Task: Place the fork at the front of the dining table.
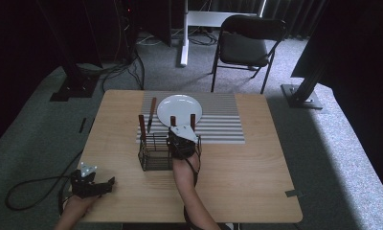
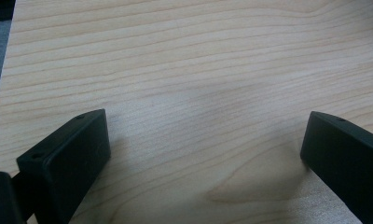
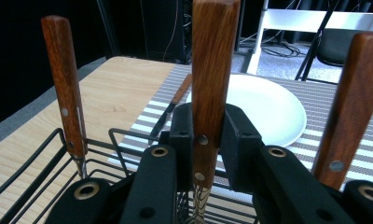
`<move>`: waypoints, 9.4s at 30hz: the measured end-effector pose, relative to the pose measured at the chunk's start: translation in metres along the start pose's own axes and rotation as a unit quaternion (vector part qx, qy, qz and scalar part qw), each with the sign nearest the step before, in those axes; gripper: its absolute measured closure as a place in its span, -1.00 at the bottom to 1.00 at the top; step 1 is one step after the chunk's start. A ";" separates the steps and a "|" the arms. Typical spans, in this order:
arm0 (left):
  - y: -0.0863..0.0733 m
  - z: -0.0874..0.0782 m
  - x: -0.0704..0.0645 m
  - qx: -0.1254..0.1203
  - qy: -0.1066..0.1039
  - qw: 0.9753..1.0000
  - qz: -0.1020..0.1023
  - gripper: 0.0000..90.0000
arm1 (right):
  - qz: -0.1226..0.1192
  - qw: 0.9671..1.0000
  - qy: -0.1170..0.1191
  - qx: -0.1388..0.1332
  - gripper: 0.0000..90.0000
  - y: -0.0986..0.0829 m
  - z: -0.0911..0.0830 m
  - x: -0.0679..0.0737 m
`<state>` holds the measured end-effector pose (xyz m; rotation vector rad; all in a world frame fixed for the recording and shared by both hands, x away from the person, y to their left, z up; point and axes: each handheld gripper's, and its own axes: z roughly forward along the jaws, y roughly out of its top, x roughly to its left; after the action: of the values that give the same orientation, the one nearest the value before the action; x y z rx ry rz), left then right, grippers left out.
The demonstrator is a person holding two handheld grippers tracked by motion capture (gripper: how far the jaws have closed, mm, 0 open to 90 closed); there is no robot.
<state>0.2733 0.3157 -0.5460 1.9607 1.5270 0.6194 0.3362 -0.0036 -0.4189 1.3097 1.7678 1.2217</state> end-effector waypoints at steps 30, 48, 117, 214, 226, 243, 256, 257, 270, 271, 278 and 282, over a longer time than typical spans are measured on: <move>0.000 0.000 0.000 -0.001 -0.001 1.000 0.000 -0.97 | -0.018 0.998 0.020 -0.058 0.68 0.075 -0.051 -0.008; 0.000 0.000 0.000 -0.001 -0.001 1.000 0.000 -0.97 | -0.025 0.998 0.019 -0.055 0.68 0.105 -0.023 -0.017; 0.000 0.000 0.000 -0.001 -0.001 1.000 0.000 -0.97 | 0.012 0.997 -0.037 0.074 0.68 0.053 0.095 -0.157; 0.000 0.001 0.000 -0.001 0.002 1.000 -0.003 -0.97 | 0.031 0.980 0.095 0.175 -0.65 -0.033 0.106 -0.188; 0.001 0.001 0.000 -0.001 0.001 1.000 -0.003 -0.97 | 0.024 0.985 0.081 0.148 -0.66 -0.046 0.062 -0.209; 0.001 0.001 0.000 -0.001 0.001 1.000 -0.003 -0.97 | 0.019 0.988 0.081 0.130 -0.67 -0.088 0.019 -0.222; 0.001 0.001 0.000 -0.001 0.001 1.000 -0.003 -0.97 | 0.006 0.989 0.070 0.128 -0.67 -0.119 -0.018 -0.232; 0.001 0.001 0.000 -0.001 0.001 1.000 -0.003 -0.97 | 0.009 0.989 0.069 0.128 -0.67 -0.121 -0.021 -0.235; 0.001 0.001 0.000 -0.001 0.001 1.000 -0.003 -0.97 | 0.003 0.990 0.023 0.137 -0.67 -0.138 -0.053 -0.249; 0.001 0.001 0.000 -0.001 0.001 1.000 -0.003 -0.97 | 0.003 0.990 0.022 0.137 -0.67 -0.139 -0.055 -0.249; 0.001 0.001 0.000 -0.002 0.001 1.000 -0.003 -0.97 | 0.009 0.990 -0.002 0.141 -0.67 -0.145 -0.068 -0.253; 0.001 0.001 0.000 -0.002 0.001 1.000 -0.003 -0.97 | 0.017 0.989 -0.021 0.145 -0.67 -0.152 -0.074 -0.256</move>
<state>0.2744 0.3150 -0.5463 1.9524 1.5327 0.6214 0.2966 -0.2817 -0.5425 1.5219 1.9522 0.9719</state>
